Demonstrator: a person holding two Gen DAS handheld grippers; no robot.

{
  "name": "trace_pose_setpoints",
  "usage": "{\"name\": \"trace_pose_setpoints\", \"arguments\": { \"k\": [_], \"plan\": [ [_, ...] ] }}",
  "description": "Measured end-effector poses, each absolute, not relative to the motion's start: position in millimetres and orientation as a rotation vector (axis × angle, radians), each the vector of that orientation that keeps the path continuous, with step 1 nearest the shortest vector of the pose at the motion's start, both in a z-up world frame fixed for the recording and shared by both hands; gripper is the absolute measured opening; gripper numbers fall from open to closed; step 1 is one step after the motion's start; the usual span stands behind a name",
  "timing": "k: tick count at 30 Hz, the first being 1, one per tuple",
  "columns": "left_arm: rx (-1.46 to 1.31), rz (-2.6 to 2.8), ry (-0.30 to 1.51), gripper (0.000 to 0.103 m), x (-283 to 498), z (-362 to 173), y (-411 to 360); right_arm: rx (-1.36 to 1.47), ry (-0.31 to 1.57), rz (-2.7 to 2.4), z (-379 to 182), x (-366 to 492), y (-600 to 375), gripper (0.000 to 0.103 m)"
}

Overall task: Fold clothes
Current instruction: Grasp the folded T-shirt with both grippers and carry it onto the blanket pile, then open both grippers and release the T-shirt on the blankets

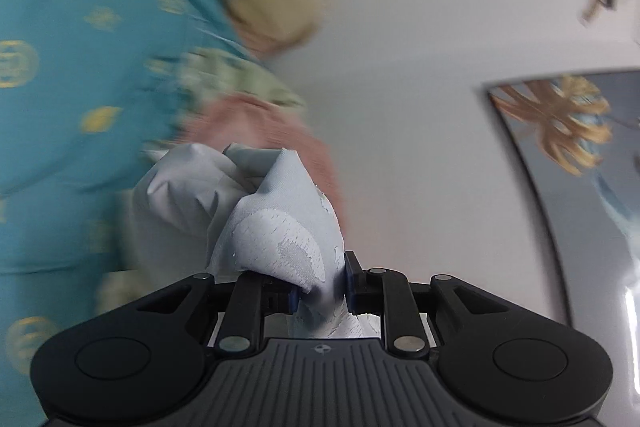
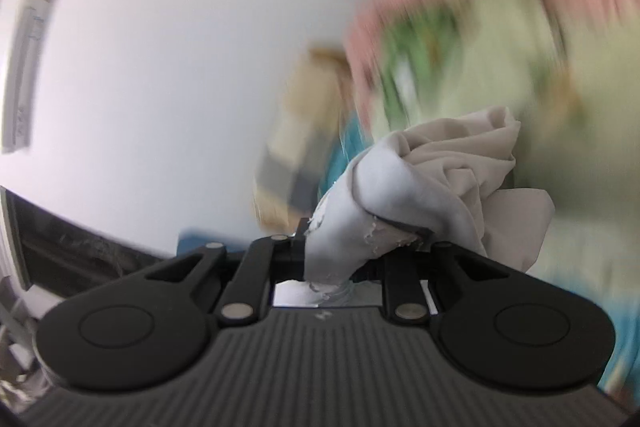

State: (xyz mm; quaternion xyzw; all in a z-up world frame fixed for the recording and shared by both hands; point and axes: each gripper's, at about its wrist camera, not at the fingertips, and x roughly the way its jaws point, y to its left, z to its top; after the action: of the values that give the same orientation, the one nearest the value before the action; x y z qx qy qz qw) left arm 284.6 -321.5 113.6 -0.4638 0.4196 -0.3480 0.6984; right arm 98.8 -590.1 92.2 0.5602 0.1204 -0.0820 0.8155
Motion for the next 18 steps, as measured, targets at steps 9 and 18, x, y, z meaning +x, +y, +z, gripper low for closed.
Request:
{"name": "trace_pose_setpoints", "arguments": {
  "k": [9,18],
  "plan": [
    [-0.686,-1.000,0.978,0.024,293,41,-464,0.950,0.233,-0.337,94,87,-701,0.020],
    [-0.461,-0.956,1.004,0.038,256,-15,-445,0.921,0.505,-0.393,-4,64,-677,0.020]
  ]
}}
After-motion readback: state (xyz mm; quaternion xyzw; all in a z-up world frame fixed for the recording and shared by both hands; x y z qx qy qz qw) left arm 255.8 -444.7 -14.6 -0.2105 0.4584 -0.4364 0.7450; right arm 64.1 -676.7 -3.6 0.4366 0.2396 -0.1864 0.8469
